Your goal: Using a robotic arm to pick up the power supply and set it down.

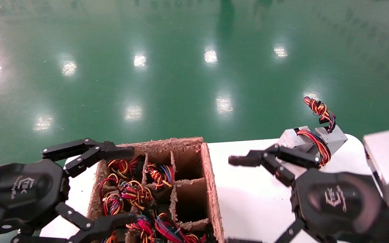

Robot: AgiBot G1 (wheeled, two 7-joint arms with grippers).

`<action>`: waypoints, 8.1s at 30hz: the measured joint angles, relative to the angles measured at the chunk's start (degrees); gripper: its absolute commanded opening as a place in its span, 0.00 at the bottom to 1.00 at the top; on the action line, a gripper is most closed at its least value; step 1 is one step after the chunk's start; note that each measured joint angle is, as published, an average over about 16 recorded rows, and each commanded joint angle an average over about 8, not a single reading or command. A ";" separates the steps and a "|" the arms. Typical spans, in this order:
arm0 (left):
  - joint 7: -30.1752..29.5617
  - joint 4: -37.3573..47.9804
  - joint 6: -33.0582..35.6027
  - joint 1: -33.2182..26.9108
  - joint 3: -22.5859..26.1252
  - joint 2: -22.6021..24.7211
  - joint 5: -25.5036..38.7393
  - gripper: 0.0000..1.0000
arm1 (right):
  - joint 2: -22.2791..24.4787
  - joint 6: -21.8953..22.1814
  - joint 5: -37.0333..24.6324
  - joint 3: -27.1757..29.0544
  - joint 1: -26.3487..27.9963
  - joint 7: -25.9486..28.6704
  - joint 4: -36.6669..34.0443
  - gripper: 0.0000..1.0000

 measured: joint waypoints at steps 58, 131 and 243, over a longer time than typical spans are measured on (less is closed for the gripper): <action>0.00 0.00 0.00 0.00 0.01 0.00 -0.01 0.00 | -3.29 2.67 -16.14 -13.19 -2.51 -13.37 3.63 0.00; 0.01 0.00 0.00 -0.01 0.02 -0.01 -0.01 0.00 | -4.24 1.85 -17.75 -16.90 2.68 -14.54 3.68 0.00; 0.02 0.00 -0.01 -0.01 0.04 -0.01 -0.02 0.00 | 2.40 33.20 29.69 -17.32 16.24 -4.82 -61.94 0.00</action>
